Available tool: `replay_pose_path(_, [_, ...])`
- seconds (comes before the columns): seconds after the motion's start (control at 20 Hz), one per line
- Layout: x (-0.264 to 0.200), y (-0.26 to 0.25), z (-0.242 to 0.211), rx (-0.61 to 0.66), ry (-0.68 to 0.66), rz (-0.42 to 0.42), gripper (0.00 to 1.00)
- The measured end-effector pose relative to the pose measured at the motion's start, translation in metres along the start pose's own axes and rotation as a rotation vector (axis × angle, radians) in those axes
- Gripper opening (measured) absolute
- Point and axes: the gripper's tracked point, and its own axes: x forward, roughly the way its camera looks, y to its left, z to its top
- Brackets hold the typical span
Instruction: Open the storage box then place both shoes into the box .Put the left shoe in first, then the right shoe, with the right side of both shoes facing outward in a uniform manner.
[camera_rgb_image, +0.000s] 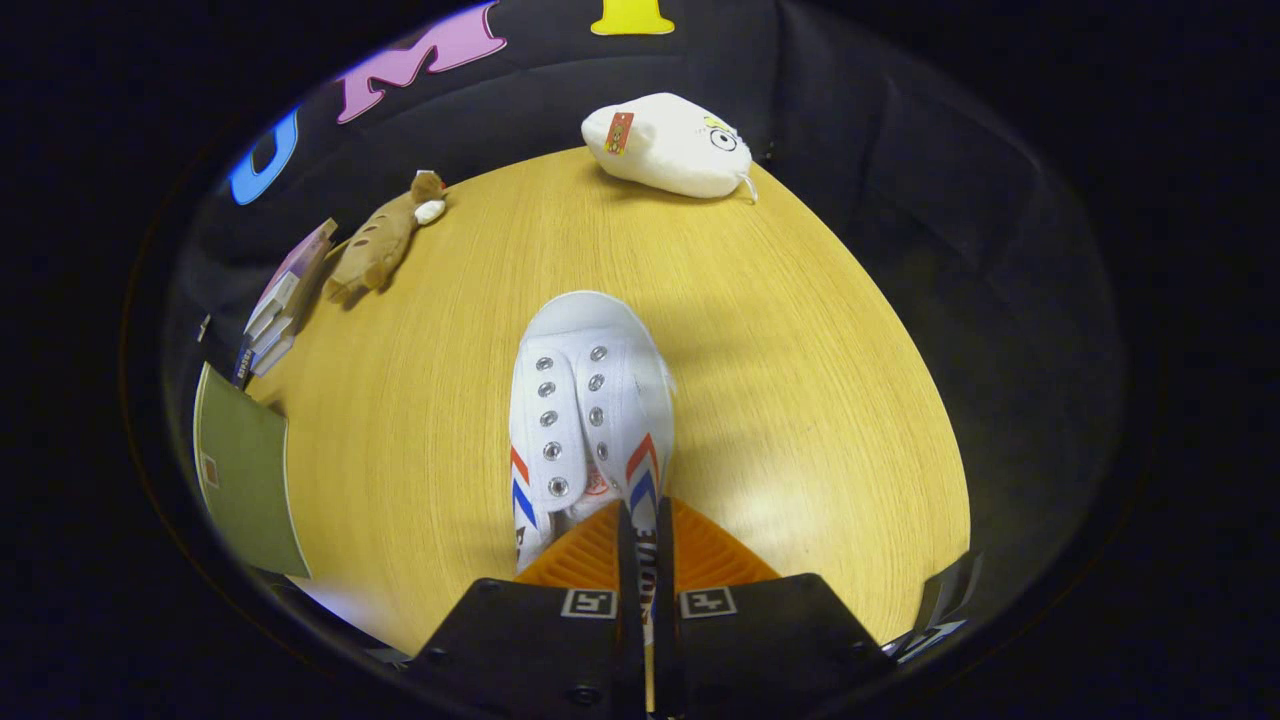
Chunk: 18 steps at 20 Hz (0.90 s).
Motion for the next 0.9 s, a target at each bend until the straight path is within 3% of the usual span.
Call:
replay_pose_path(0.45, [-0.058, 0.043, 0.011, 0.104, -0.044, 0.065, 0.07])
replay_pose_path(0.9, [-0.158, 0.158, 0.027, 0.092, -0.139, 0.154, 0.07])
